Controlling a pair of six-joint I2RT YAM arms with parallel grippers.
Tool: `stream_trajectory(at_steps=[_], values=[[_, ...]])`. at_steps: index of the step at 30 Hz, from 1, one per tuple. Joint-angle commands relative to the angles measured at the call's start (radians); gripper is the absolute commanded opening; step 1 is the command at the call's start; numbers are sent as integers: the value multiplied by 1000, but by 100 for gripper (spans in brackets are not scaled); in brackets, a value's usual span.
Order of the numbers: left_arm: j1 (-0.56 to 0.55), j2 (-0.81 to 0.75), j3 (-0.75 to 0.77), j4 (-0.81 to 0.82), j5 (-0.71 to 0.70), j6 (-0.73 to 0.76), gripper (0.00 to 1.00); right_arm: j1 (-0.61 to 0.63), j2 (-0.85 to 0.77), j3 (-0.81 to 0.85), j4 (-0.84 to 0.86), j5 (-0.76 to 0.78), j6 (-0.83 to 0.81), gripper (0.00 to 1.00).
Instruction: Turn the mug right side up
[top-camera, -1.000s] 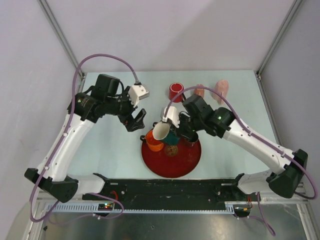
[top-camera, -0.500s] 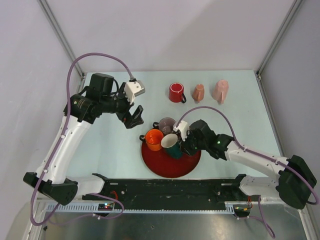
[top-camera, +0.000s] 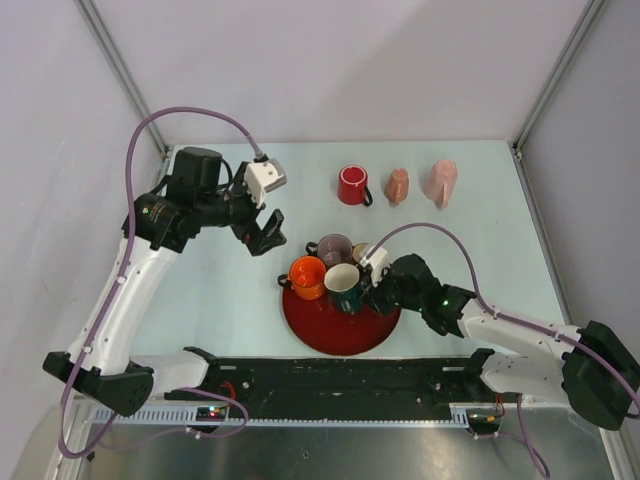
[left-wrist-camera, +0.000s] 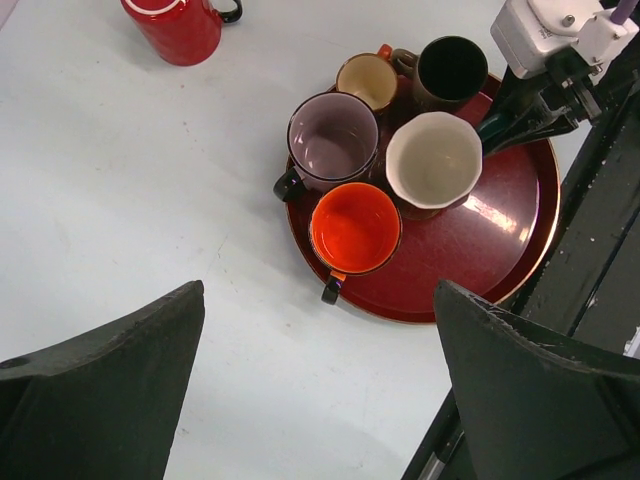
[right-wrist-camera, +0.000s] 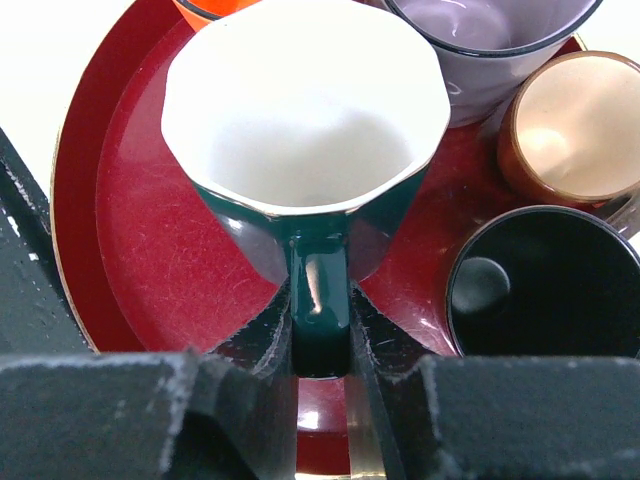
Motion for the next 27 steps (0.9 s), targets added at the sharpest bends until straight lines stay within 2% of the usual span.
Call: stream_trajectory(at_steps=[1, 4, 7, 14, 20, 22, 27], values=[[5, -17, -4, 39, 17, -6, 100, 16, -38, -1, 63, 6, 34, 22], [6, -14, -4, 41, 17, -6, 100, 19, -61, -2, 30, 18, 42, 38], [6, -12, -2, 43, 19, -4, 100, 18, -91, -2, -6, 24, 39, 46], [6, -9, -2, 49, 21, 1, 100, 15, -149, 8, -61, 33, 36, 57], [6, -7, -1, 53, 24, 2, 100, -15, -206, 130, -196, 44, 41, 82], [6, -7, -1, 55, 26, 0, 100, -55, -209, 207, -273, 32, 55, 95], [6, -5, -1, 58, 29, -8, 100, -298, -137, 437, -458, -66, 130, 99]])
